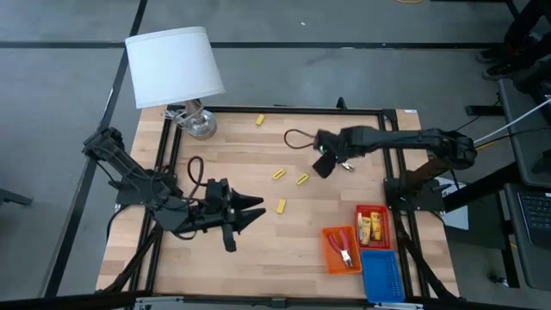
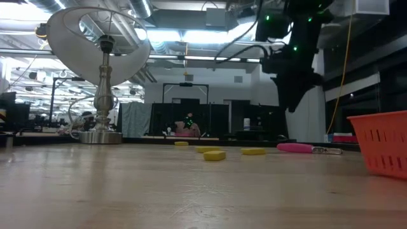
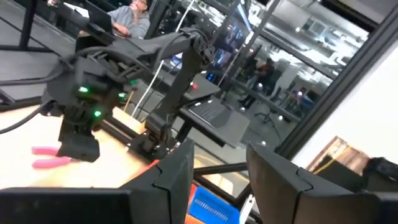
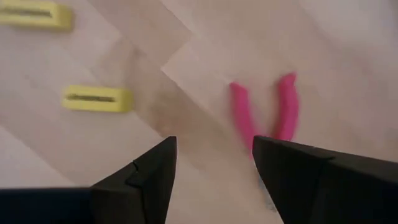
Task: Pick & Place School Supplies
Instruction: Put the pink hole puncher into the orange basket
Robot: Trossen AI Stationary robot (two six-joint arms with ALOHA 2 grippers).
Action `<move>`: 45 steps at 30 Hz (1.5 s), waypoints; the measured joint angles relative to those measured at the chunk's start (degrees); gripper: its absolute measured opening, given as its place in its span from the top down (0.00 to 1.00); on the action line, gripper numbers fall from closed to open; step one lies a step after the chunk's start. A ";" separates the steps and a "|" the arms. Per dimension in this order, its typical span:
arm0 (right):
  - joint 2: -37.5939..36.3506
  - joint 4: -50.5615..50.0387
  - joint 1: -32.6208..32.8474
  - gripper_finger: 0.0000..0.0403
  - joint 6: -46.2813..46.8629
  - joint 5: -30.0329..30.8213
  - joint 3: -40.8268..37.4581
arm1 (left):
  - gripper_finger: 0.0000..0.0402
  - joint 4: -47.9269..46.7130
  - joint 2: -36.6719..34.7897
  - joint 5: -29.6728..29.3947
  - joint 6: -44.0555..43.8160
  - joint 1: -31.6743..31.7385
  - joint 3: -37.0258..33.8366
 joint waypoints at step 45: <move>3.52 13.41 -10.46 0.90 -3.97 -14.84 -9.91 | 0.64 -55.73 -15.95 -10.16 -1.62 0.64 -0.33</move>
